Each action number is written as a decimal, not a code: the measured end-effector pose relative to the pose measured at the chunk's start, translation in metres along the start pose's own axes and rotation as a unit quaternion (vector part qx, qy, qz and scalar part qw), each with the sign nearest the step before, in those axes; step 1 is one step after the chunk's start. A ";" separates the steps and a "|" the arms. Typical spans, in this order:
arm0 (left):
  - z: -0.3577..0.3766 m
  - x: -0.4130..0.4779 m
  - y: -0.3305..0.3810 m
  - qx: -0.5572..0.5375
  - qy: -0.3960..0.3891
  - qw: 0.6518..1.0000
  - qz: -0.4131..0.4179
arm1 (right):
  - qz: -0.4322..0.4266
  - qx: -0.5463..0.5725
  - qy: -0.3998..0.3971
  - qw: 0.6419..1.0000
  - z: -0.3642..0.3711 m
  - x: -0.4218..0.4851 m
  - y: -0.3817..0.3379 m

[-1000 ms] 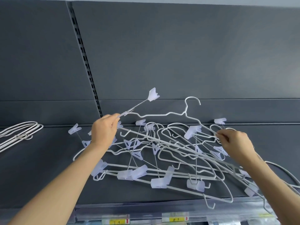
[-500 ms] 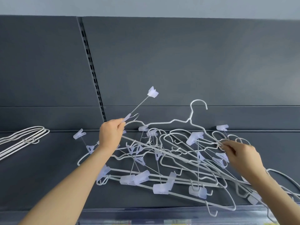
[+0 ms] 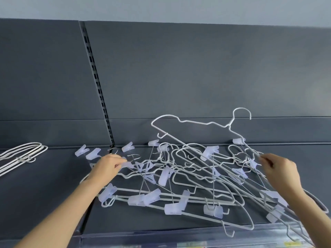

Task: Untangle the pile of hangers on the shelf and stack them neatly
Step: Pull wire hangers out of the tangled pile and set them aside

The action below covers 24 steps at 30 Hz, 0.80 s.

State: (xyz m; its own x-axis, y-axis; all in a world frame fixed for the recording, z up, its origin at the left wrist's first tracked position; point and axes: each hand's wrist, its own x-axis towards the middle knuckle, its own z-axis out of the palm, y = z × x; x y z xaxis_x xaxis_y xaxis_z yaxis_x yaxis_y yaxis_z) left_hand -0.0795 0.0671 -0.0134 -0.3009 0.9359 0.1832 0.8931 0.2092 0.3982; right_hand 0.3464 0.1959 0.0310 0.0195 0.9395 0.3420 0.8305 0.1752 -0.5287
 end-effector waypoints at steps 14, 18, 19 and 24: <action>0.017 0.020 0.135 0.099 -0.193 0.965 0.148 | -0.098 0.017 -0.199 0.975 0.040 -0.008 -0.024; 0.027 0.023 0.138 0.122 -0.236 0.951 0.158 | -0.085 0.055 -0.235 0.967 0.041 -0.009 -0.007; 0.029 0.022 0.137 0.127 -0.245 0.948 0.162 | -0.074 0.060 -0.239 0.966 0.042 -0.007 -0.004; 0.032 0.024 0.134 0.153 -0.231 0.947 0.164 | -0.068 0.076 -0.262 0.960 0.050 -0.001 -0.004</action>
State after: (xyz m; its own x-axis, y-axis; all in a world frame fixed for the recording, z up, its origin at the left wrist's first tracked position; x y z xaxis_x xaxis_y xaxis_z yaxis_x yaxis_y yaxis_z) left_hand 0.0437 0.1265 0.0158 0.1249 0.9738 -0.1899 0.9895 -0.1082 0.0956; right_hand 0.3153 0.2087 -0.0055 -0.3991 0.9169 -0.0013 0.7141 0.3100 -0.6276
